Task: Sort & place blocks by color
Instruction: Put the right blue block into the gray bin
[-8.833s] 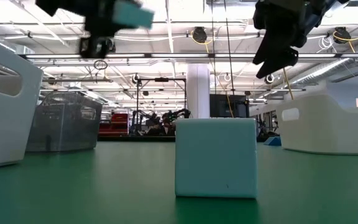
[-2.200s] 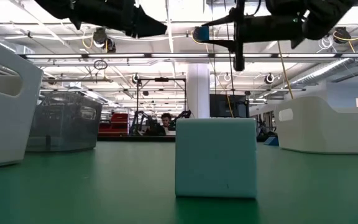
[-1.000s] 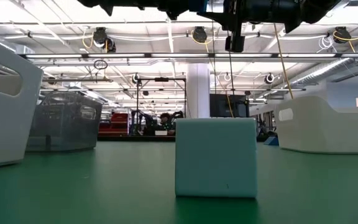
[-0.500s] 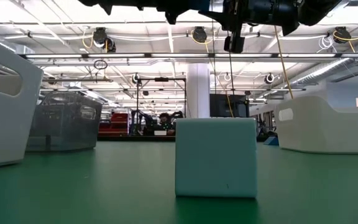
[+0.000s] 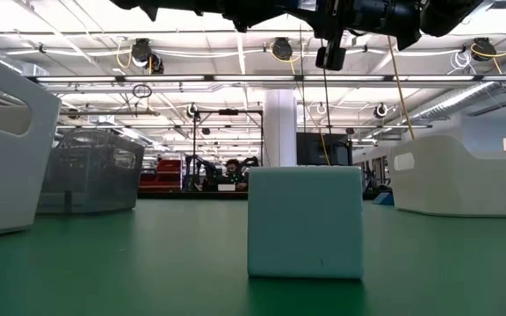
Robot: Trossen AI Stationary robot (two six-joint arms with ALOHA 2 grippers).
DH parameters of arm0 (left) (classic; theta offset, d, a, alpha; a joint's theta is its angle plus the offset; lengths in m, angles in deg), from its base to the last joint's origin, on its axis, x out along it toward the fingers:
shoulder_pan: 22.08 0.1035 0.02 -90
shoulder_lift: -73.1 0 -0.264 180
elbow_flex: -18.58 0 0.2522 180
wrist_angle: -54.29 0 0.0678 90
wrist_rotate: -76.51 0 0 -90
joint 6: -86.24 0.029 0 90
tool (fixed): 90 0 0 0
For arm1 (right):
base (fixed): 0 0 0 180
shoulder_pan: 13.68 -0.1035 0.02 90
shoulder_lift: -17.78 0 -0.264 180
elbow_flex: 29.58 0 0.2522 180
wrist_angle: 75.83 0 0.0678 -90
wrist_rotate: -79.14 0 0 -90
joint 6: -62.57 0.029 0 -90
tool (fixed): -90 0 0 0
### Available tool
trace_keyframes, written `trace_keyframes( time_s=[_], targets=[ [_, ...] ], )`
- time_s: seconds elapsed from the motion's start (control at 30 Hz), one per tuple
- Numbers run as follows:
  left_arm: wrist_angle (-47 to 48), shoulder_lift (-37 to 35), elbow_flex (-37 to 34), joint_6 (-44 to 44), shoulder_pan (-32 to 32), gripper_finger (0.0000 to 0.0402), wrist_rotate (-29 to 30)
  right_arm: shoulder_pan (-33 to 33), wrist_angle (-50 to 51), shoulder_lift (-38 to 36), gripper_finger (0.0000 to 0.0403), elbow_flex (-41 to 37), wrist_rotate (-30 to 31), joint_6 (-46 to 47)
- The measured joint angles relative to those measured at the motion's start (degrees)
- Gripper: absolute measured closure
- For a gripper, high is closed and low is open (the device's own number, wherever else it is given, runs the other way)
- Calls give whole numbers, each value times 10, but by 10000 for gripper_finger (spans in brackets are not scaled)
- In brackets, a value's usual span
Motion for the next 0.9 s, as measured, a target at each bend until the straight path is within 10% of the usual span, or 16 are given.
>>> trace_keyframes(
  time_s=[0.33, 0.9],
  targets=[
    [4, 0, 0, 27, 0, 313, -14, 0, 3, 0, 292, 0, -8, 5],
    [30, -3, 0, -25, -12, 307, 2, 53, 53, -21, 116, 0, -23, -73]
  ],
)
